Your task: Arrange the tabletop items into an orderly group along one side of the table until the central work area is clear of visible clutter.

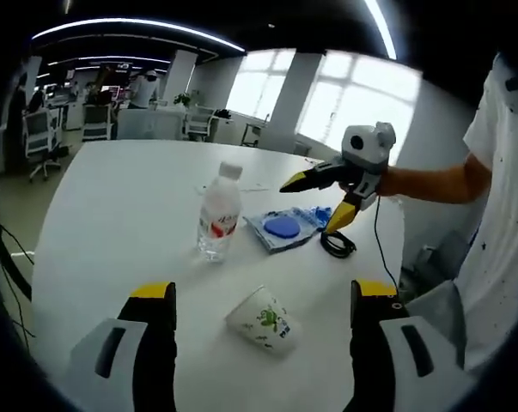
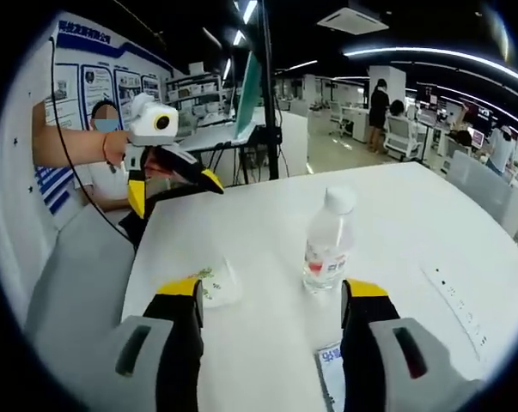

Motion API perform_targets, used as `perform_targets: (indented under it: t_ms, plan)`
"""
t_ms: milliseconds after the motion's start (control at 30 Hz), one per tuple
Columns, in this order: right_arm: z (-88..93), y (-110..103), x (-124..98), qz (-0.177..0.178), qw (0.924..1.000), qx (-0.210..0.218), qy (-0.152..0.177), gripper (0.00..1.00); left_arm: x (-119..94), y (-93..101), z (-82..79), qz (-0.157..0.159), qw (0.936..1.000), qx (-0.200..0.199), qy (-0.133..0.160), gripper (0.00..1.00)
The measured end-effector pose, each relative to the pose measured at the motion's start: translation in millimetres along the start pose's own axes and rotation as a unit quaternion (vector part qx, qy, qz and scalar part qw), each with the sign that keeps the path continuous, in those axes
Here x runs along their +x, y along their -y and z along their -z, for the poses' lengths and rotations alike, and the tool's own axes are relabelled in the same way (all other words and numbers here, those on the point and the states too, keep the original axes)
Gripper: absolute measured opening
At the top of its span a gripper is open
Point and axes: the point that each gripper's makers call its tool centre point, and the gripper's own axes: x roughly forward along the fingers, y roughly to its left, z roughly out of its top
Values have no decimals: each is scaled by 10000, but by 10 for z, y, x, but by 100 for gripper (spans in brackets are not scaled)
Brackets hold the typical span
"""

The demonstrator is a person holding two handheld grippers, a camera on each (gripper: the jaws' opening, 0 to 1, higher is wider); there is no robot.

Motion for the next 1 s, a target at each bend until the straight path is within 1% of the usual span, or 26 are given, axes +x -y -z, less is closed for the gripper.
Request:
perform_targets:
  t_ms: [167,200,233,300,333,467,633,733,767,867,1000]
  plan:
    - [42,-84,133,-383,9992,59,-94,59,-24,-12,61,-45,10000,-82,-1,85]
    - [45,-91,143,-415,9991,61,-104,58,-25,-10,66,-44,10000,-88,0,85]
    - [58,-128,176,-553,9983,57,-152,57,-26,-5,94,-47,9999,-108,-11,85]
    - [77,-161,236,-692,9974,47,-209,55,-31,3,125,-48,9999,-126,-27,85]
    - [93,-204,274,-841,9961,68,-247,54,-30,4,135,-47,9999,-145,-28,85]
    - [157,-295,406,-1180,9923,118,-365,49,-41,8,181,-64,9998,-181,-54,85]
    - [238,-353,541,-1457,9879,42,-536,48,-57,1,259,-100,9997,-183,-150,84]
    - [289,-400,616,-1704,9835,76,-608,42,-71,-13,291,-114,9996,-211,-160,84]
    - [299,-406,638,-1735,9829,71,-619,41,-77,-23,302,-125,9995,-231,-157,84]
    - [327,-428,712,-1823,9810,57,-661,43,-84,-38,320,-155,9994,-262,-147,84]
    - [329,-455,786,-1996,9774,190,-664,39,-76,-49,363,-165,9992,-317,-151,84]
